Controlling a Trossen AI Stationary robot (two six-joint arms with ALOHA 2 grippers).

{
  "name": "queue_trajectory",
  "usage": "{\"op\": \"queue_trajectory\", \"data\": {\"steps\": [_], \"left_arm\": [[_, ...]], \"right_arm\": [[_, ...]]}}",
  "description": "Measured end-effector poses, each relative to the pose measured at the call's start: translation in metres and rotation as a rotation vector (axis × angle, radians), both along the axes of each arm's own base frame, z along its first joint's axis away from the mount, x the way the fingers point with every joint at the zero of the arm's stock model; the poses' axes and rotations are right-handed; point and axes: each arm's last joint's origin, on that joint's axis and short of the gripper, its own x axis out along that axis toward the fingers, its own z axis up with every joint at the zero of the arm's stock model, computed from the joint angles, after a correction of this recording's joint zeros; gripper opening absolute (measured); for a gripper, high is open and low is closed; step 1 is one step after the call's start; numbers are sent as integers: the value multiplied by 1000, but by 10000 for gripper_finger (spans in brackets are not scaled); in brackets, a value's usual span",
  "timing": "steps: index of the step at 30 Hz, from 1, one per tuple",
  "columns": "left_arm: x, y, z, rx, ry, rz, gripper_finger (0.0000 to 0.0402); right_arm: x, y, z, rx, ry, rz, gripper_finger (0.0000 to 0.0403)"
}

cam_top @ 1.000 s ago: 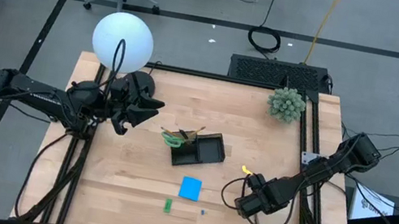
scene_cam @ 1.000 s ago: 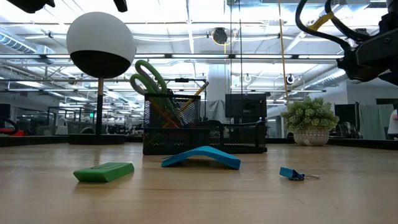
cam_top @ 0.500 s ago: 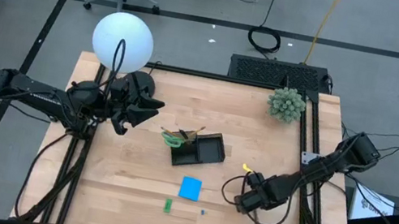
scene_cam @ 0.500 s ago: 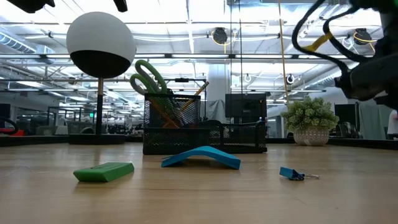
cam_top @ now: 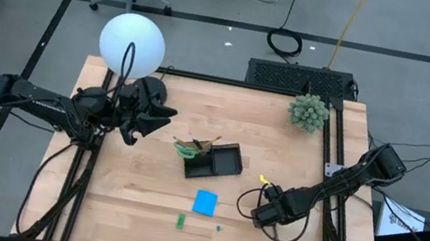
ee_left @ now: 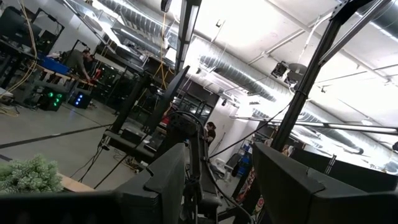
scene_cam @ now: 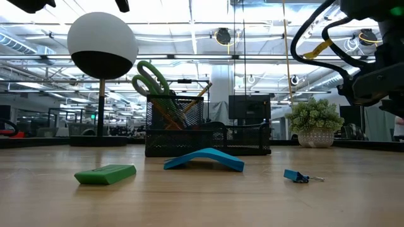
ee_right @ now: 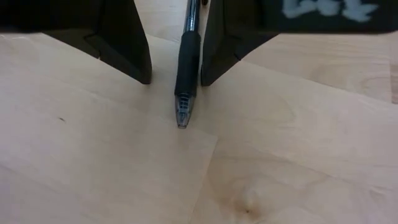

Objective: Pick and place office supplies into organizer
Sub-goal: Put the black pen into the black desk organizer

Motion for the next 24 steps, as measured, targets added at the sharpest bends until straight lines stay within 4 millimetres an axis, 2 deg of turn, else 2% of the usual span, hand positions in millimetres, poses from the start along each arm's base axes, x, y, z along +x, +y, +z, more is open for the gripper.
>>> {"op": "queue_trajectory", "data": {"steps": [8, 13, 24], "left_arm": [[0, 0, 0, 0, 3, 0, 184], [0, 0, 0, 0, 4, 1, 184], [0, 0, 0, 0, 4, 0, 184]], "right_arm": [[5, -1, 4, -8, -6, -11, 132], [6, -1, 4, -21, -19, -11, 116], [7, -1, 4, -50, -42, -51, 18]]}}
